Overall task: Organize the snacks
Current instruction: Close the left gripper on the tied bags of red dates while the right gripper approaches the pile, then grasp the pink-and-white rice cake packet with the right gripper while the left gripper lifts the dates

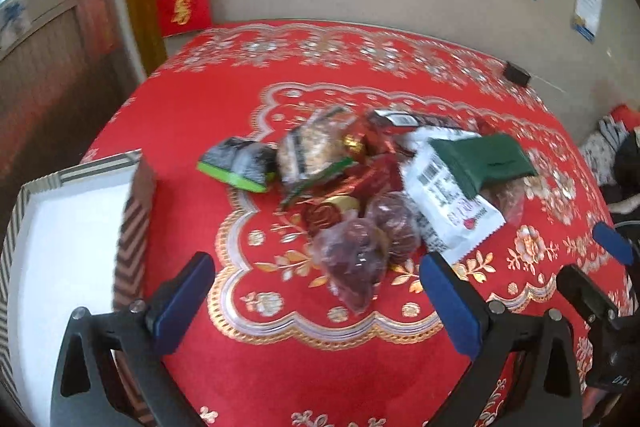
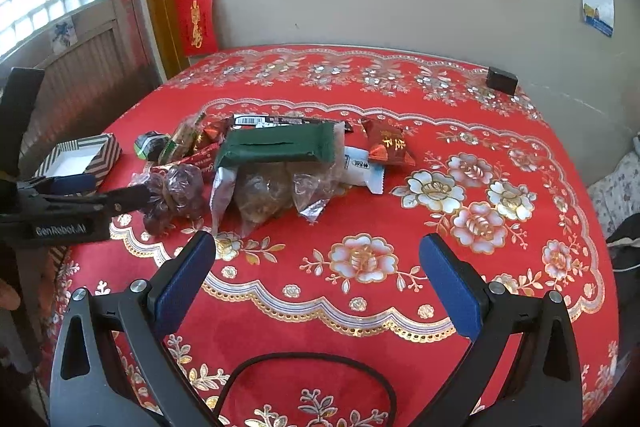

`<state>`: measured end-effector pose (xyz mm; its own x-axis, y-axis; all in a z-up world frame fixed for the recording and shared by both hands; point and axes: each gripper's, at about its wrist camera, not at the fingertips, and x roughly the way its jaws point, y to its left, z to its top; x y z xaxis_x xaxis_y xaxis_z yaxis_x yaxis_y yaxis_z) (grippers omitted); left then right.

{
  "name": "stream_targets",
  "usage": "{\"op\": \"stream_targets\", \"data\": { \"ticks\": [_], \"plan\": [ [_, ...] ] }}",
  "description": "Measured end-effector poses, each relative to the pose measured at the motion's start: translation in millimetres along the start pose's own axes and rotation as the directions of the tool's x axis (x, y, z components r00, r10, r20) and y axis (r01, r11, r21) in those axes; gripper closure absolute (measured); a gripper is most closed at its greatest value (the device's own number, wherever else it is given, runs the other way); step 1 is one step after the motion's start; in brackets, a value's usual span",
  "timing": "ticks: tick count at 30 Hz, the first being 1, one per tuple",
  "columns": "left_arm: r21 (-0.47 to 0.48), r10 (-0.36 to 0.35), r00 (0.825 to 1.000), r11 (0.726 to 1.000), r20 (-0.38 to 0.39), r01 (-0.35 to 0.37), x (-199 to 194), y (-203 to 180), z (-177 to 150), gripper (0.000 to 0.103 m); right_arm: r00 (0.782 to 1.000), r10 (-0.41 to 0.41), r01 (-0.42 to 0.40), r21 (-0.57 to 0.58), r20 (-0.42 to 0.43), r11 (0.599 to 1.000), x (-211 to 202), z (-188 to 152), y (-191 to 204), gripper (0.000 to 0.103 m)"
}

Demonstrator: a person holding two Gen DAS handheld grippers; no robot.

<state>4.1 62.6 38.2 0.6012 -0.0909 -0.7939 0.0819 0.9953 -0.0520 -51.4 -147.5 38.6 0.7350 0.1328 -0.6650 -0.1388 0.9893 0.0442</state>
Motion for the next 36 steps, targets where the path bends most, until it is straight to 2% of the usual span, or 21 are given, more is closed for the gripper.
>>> {"op": "stream_targets", "data": {
  "ticks": [3,6,8,14,17,22,25,27,29,32,36],
  "plan": [
    [-0.024,-0.003,1.0,1.0,-0.024,0.002,5,-4,2,0.0,1.0,0.005,-0.005,0.012,-0.003,1.0,3,0,-3,0.0],
    [-0.075,0.052,0.998,0.996,-0.043,-0.055,12,-8,5,0.0,1.0,0.002,-0.002,0.014,-0.015,1.0,6,0,-4,0.0],
    [-0.121,0.058,0.996,0.99,-0.069,-0.066,18,-8,5,0.0,1.0,0.01,-0.01,0.013,-0.018,1.0,7,-1,-5,0.0],
    [-0.261,0.058,0.993,0.962,-0.1,-0.083,33,-12,7,0.0,1.0,0.01,-0.01,-0.011,-0.012,1.0,7,-3,-7,0.0],
    [-0.28,0.086,0.991,0.953,-0.102,-0.112,38,-17,7,0.0,1.0,0.019,-0.019,-0.009,-0.018,1.0,9,-2,-12,0.0],
    [-0.316,0.09,0.991,0.941,-0.102,-0.118,41,-18,12,0.0,0.999,0.037,-0.037,0.008,-0.024,0.999,12,-3,-22,0.0],
    [-0.302,0.102,0.989,0.944,-0.105,-0.129,45,-20,13,0.0,0.997,0.067,-0.066,0.03,-0.028,0.997,14,-4,-26,0.0],
    [-0.3,0.093,0.991,0.947,-0.1,-0.119,48,-19,13,0.004,0.995,0.095,-0.093,0.037,-0.031,0.995,15,-4,-28,0.0],
    [-0.281,0.097,0.991,0.952,-0.092,-0.12,46,-19,14,0.018,0.994,0.108,-0.107,0.035,-0.023,0.994,13,-3,-28,0.0],
    [-0.262,0.074,0.994,0.961,-0.081,-0.092,44,-19,16,0.031,0.995,0.1,-0.1,-0.007,-0.014,0.995,10,5,-22,0.0],
    [-0.259,0.051,0.997,0.964,-0.064,-0.066,41,-13,14,0.038,0.997,0.083,-0.083,-0.017,0.002,0.996,13,26,-20,0.0]
  ]
}}
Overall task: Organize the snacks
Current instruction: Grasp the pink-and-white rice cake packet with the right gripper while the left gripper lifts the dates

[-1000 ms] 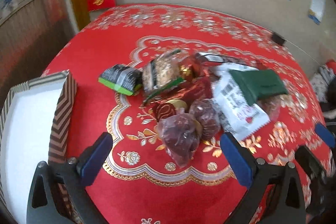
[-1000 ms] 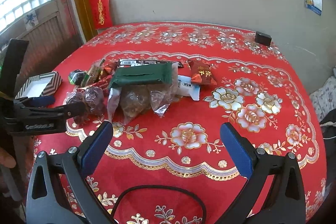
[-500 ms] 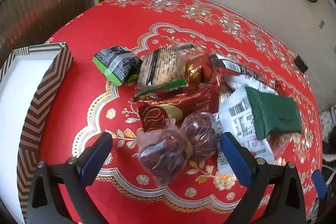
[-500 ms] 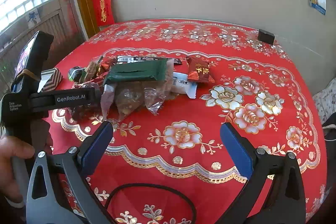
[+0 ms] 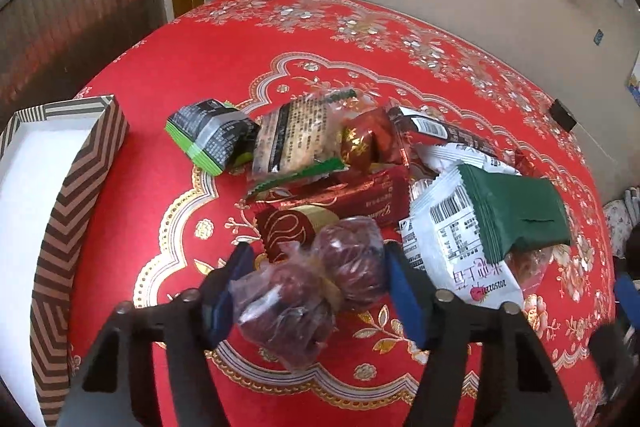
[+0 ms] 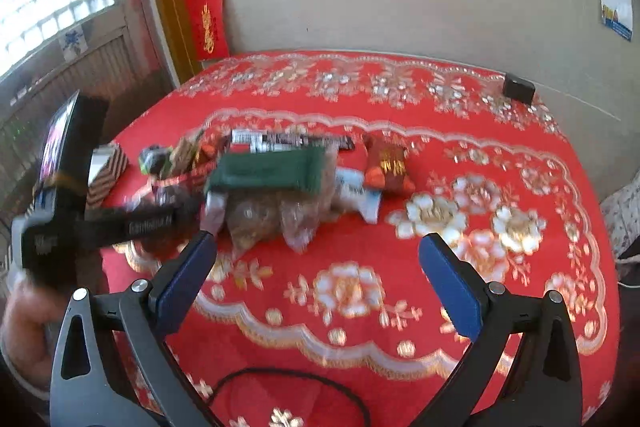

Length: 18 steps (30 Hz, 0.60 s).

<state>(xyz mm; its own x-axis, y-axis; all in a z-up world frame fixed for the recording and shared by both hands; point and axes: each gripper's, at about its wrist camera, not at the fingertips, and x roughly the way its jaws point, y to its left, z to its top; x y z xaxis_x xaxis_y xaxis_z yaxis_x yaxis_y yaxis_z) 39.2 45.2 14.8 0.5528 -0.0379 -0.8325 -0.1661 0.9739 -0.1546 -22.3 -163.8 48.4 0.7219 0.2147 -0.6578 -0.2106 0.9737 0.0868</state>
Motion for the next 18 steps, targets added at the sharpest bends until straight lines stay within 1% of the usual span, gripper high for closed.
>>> {"op": "stream_targets", "data": {
  "ticks": [3,6,7,9,10,11,12,15,18],
  "plan": [
    [0.002,-0.005,1.0,1.0,-0.003,0.005,-1,6,1,0.039,1.0,0.021,-0.021,0.041,-0.011,0.999,12,14,0,0.0],
    [0.011,0.001,1.0,1.0,0.002,-0.001,-4,12,0,0.04,0.998,0.023,-0.022,0.025,-0.06,0.999,28,25,2,0.0],
    [0.011,0.003,1.0,1.0,0.005,-0.003,-5,15,-1,0.04,0.996,0.044,-0.041,0.042,-0.079,0.998,30,28,1,0.0],
    [0.01,-0.003,1.0,1.0,0.007,0.002,-5,18,0,0.04,0.983,0.163,-0.15,0.144,-0.082,0.978,32,28,-6,0.0],
    [0.015,-0.005,1.0,1.0,0.006,0.005,-5,19,0,0.04,0.978,0.192,-0.177,0.171,-0.076,0.969,32,29,-8,0.0],
    [0.019,-0.005,1.0,1.0,0.006,0.005,-5,19,0,0.04,0.978,0.193,-0.177,0.184,-0.076,0.967,33,31,-8,0.0],
    [0.024,-0.006,1.0,1.0,0.006,0.006,-6,18,-1,0.04,0.983,0.165,-0.149,0.173,-0.082,0.974,34,34,-7,0.0],
    [0.028,-0.017,1.0,0.999,0.004,0.017,-6,21,-2,0.04,0.992,0.078,-0.067,0.109,-0.098,0.992,37,40,3,0.0],
    [0.028,-0.02,1.0,0.999,0.002,0.02,-7,24,-2,0.04,0.993,0.037,-0.031,0.06,-0.11,0.998,44,49,11,0.0]
  ]
}}
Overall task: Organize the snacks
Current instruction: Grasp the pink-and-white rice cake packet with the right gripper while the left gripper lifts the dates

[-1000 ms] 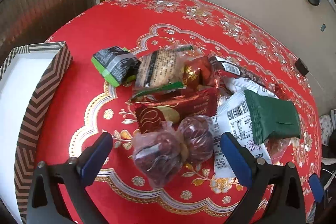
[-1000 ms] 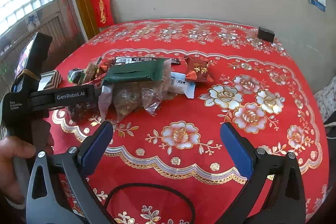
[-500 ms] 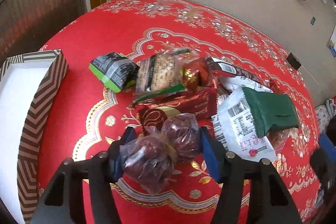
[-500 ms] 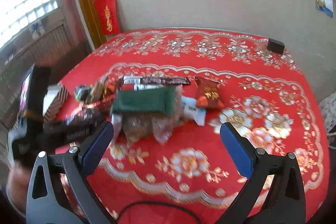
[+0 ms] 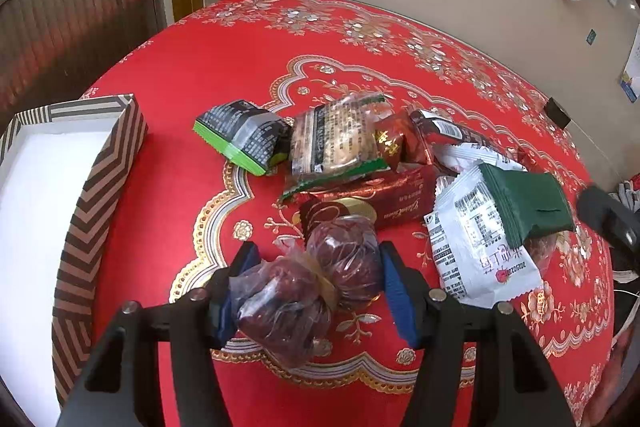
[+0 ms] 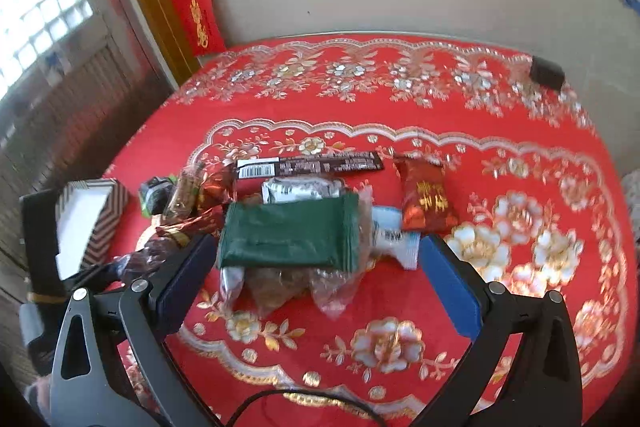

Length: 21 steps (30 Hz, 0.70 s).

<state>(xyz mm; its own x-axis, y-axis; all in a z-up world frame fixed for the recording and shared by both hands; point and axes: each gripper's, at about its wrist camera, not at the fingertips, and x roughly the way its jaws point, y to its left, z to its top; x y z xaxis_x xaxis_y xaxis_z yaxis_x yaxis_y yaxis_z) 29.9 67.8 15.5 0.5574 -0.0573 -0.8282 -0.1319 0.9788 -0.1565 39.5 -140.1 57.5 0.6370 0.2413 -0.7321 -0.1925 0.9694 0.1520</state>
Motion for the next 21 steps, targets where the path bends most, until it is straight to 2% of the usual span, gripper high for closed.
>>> {"op": "stream_targets", "data": {
  "ticks": [3,6,9,11,13,16,19,21],
  "plan": [
    [0.003,-0.001,1.0,1.0,0.0,0.001,0,1,0,0.04,0.997,-0.066,0.063,-0.066,-0.033,0.996,17,12,8,0.0],
    [0.002,-0.009,1.0,1.0,-0.003,0.009,0,3,0,0.039,0.992,-0.098,0.087,-0.138,-0.077,0.987,29,16,13,0.0],
    [0.006,-0.008,1.0,1.0,0.0,0.008,0,3,0,0.039,0.994,-0.097,0.092,-0.097,-0.048,0.991,18,16,6,0.0],
    [0.013,0.002,1.0,1.0,0.01,-0.002,0,2,-1,0.039,0.998,-0.061,0.06,-0.032,-0.026,0.998,6,16,-2,0.0],
    [0.019,0.008,1.0,1.0,0.016,-0.009,-1,0,-2,0.039,0.998,0.016,-0.014,0.033,-0.053,0.999,-1,12,-8,0.0],
    [0.016,0.007,1.0,1.0,0.015,-0.007,0,0,-1,0.039,0.993,0.087,-0.081,0.082,-0.075,0.993,-5,7,-7,0.0],
    [0.018,0.009,1.0,1.0,0.015,-0.01,0,-1,-2,0.039,0.976,0.179,-0.157,0.174,-0.122,0.972,-1,1,-7,0.0],
    [0.019,0.011,1.0,1.0,0.016,-0.012,-1,-2,-3,0.039,0.966,0.209,-0.173,0.222,-0.152,0.96,7,-3,-5,0.0]
  ]
}}
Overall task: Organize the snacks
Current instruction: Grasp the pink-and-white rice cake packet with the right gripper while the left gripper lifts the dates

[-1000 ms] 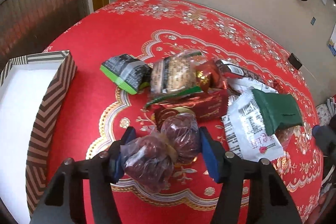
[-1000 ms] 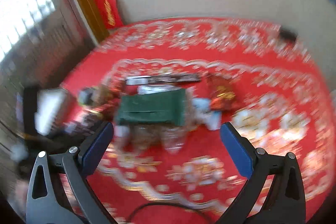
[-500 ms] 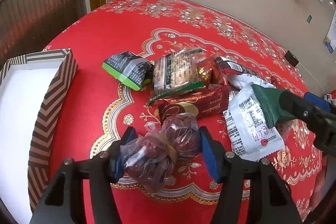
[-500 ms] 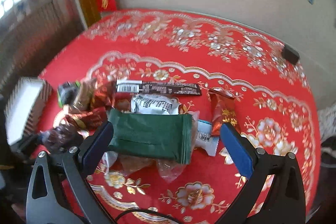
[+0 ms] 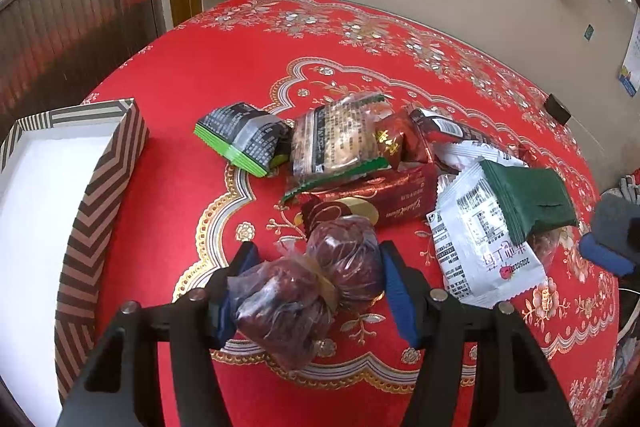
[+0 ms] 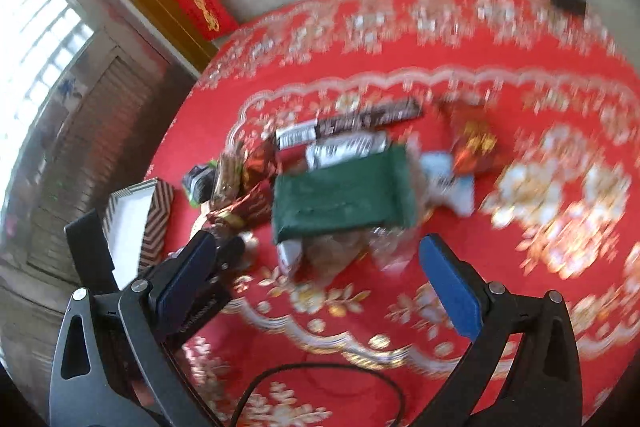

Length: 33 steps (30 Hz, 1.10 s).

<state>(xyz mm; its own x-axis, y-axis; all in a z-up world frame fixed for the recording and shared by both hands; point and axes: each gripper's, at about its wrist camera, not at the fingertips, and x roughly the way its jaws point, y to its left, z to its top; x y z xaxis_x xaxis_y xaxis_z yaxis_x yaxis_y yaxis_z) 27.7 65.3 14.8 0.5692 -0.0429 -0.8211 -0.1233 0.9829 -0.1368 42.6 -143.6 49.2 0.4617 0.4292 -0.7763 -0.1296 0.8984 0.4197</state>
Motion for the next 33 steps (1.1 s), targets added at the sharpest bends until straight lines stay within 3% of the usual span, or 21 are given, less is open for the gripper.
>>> {"op": "stream_targets", "data": {
  "ticks": [3,7,10,12,21,27,29,33],
  "plan": [
    [-0.003,-0.003,1.0,1.0,-0.003,0.003,0,-1,0,0.038,1.0,-0.02,0.02,0.019,-0.013,1.0,16,-1,3,0.0],
    [0.002,-0.006,1.0,1.0,-0.004,0.006,1,0,0,0.037,0.999,-0.013,0.01,0.073,0.033,0.997,21,13,-9,0.0],
    [0.013,-0.002,1.0,1.0,-0.002,0.002,1,-1,-1,0.037,0.994,-0.087,0.084,0.048,0.064,0.995,19,27,-12,0.0],
    [0.017,-0.006,1.0,1.0,-0.002,0.006,1,0,0,0.037,0.995,-0.073,0.07,0.036,0.07,0.997,14,26,-11,0.0],
    [0.0,0.005,1.0,1.0,-0.006,-0.005,-6,14,-4,0.039,0.999,-0.012,0.018,-0.207,0.031,0.978,12,-17,30,0.003],
    [-0.009,0.039,0.999,0.999,0.004,-0.039,-17,36,-14,0.039,0.99,0.138,-0.141,-0.143,-0.033,0.98,34,-14,37,0.003],
    [-0.017,0.038,0.999,0.999,0.003,-0.038,-19,43,-17,0.039,0.972,0.233,-0.236,-0.12,-0.036,0.964,39,-12,45,0.003],
    [-0.036,0.042,0.999,0.998,0.002,-0.041,-21,54,-19,0.039,0.908,0.414,-0.419,-0.099,-0.07,0.902,39,-13,57,0.009]
  ]
}}
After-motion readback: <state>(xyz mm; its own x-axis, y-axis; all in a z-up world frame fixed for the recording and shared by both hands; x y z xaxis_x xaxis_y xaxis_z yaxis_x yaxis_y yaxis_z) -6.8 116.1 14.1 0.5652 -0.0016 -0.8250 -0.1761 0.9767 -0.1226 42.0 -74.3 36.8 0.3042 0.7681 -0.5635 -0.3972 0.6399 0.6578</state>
